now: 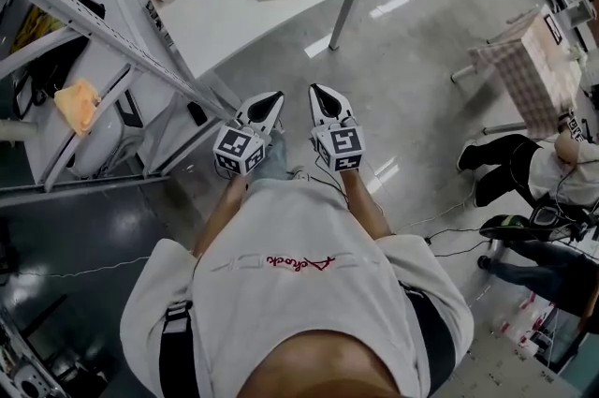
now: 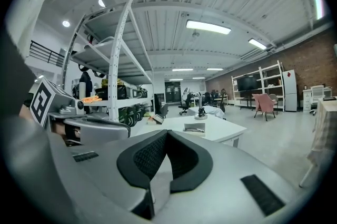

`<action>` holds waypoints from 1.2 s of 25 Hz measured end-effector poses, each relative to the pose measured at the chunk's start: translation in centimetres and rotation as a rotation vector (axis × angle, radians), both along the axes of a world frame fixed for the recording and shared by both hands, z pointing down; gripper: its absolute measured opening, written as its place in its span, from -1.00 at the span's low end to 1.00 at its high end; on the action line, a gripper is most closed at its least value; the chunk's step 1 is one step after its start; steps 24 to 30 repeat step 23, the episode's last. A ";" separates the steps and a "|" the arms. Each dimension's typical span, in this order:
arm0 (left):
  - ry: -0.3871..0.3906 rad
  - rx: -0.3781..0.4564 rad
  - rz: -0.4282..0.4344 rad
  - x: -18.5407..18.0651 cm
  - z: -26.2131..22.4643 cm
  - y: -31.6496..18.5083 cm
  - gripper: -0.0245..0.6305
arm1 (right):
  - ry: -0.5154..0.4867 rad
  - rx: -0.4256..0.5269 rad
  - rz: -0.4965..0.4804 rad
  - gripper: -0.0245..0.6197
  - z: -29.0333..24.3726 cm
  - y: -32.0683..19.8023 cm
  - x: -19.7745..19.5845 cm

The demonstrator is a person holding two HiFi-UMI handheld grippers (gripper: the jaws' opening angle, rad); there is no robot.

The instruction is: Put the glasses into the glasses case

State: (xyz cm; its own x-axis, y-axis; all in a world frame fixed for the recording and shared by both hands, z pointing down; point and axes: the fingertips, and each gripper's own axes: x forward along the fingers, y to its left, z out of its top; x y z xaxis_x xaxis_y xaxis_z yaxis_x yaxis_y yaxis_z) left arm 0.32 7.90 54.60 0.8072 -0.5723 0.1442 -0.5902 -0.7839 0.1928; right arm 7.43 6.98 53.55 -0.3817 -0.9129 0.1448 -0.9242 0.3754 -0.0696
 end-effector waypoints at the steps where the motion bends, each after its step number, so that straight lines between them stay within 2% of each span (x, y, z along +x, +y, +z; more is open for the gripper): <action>1: 0.000 0.001 0.003 -0.1 0.1 0.2 -0.85 | -0.001 0.002 0.001 -0.89 0.1 0.2 -0.1; 30: 0.010 0.029 0.010 -0.5 -0.1 3.1 -0.85 | 0.028 0.019 -0.007 -0.89 0.2 3.0 -1.1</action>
